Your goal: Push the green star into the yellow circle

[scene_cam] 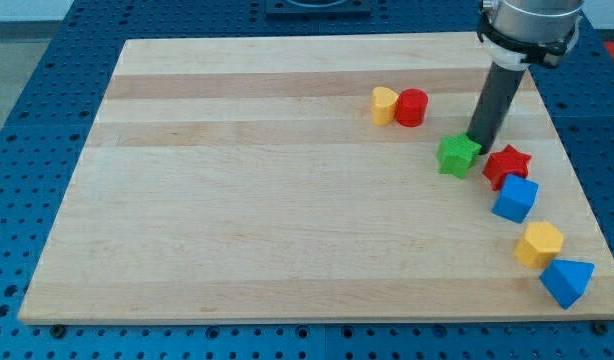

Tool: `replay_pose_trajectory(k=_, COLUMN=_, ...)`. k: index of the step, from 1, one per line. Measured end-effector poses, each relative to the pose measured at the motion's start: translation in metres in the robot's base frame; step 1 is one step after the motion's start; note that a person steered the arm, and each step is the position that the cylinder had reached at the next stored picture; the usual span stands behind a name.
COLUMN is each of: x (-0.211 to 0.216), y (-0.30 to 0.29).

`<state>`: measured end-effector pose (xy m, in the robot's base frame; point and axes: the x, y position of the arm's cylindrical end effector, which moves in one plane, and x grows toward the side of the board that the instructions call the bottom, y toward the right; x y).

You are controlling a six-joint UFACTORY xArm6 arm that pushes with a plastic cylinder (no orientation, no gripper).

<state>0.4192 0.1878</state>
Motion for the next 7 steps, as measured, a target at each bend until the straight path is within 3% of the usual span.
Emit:
replay_pose_trajectory(k=1, x=0.001, y=-0.003)
replay_pose_trajectory(k=2, x=0.037, y=-0.039)
replay_pose_trajectory(k=3, x=0.043, y=-0.048)
replay_pose_trajectory(k=7, x=0.092, y=-0.047)
